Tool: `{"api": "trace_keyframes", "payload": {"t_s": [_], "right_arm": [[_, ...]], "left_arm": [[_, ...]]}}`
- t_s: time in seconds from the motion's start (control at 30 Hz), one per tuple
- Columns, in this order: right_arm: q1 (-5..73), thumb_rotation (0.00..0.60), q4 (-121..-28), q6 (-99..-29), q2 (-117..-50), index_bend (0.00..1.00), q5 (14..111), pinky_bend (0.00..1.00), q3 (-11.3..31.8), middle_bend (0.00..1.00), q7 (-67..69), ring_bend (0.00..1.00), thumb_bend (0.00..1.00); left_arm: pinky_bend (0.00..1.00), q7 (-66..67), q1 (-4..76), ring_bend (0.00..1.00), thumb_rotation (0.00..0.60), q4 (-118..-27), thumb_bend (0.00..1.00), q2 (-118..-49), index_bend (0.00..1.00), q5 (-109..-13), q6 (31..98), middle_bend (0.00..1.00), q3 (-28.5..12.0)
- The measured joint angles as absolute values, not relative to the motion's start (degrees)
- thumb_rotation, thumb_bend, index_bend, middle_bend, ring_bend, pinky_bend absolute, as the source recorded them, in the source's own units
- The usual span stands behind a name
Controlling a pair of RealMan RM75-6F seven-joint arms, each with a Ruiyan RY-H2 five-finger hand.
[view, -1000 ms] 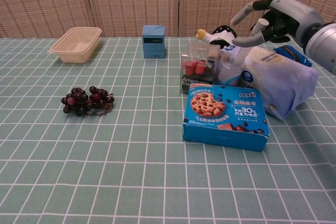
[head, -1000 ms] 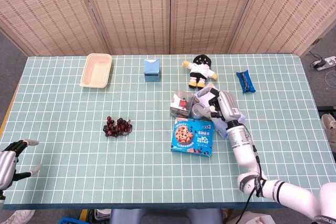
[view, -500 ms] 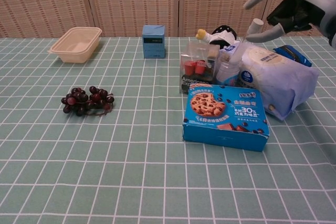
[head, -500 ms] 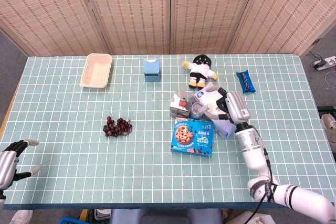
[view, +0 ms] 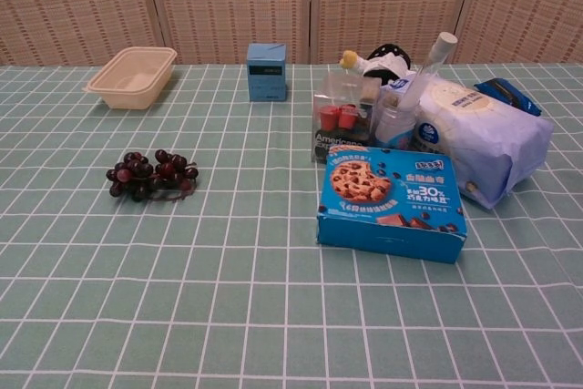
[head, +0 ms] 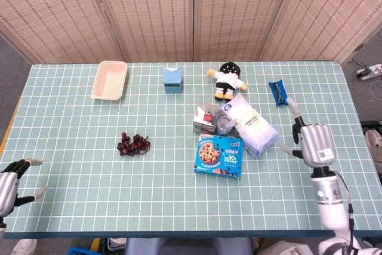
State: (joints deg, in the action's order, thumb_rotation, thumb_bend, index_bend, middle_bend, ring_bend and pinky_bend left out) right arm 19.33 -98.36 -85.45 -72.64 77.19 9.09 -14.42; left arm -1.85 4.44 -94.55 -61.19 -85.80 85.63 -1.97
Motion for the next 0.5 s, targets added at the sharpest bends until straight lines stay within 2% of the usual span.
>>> {"api": "trace_keyframes", "payload": {"t_s": [0.03,0.07,0.13,0.2,0.3,0.5], "right_arm": [[17.7,0.6,-98.5,-86.9,-72.4,0.0,77.5,0.83,8.1,0.61,-15.4,0.59,0.07],[16.6,0.6,-98.5,-87.6,-72.2,0.04,77.6,0.73,7.3,0.57,-15.9,0.54,0.09],[14.4,0.6,-98.2,-88.2,-71.8,0.17,77.6,0.57,5.7,0.53,-15.8,0.48,0.11],[13.6,0.6,-97.5,-88.0,-71.6,0.28,77.5,0.44,4.9,0.51,-14.5,0.46,0.12],[12.0,0.6,-95.2,-87.7,-71.3,0.31,77.6,0.38,3.5,0.5,-11.4,0.46,0.12],[9.1,0.6,-90.5,-89.4,-71.9,0.32,80.7,0.37,1.9,0.5,-8.2,0.45,0.13]], "left_arm": [[0.57,-1.5,4.4,0.35,0.6,-94.7,0.1,-61.2,0.41,-85.9,85.9,0.36,-2.0],[0.57,-1.2,4.3,0.35,0.6,-94.9,0.1,-61.2,0.41,-86.1,86.1,0.36,-2.0],[0.57,-0.6,4.2,0.35,0.6,-95.1,0.1,-61.2,0.4,-86.2,86.3,0.36,-1.9],[0.57,0.2,4.1,0.35,0.6,-95.3,0.1,-61.3,0.38,-86.3,86.7,0.35,-2.0],[0.57,1.1,3.9,0.35,0.6,-95.5,0.1,-61.6,0.37,-86.5,87.3,0.35,-2.0],[0.57,1.1,3.9,0.35,0.6,-95.5,0.1,-62.0,0.37,-86.5,87.1,0.35,-2.1]]}}
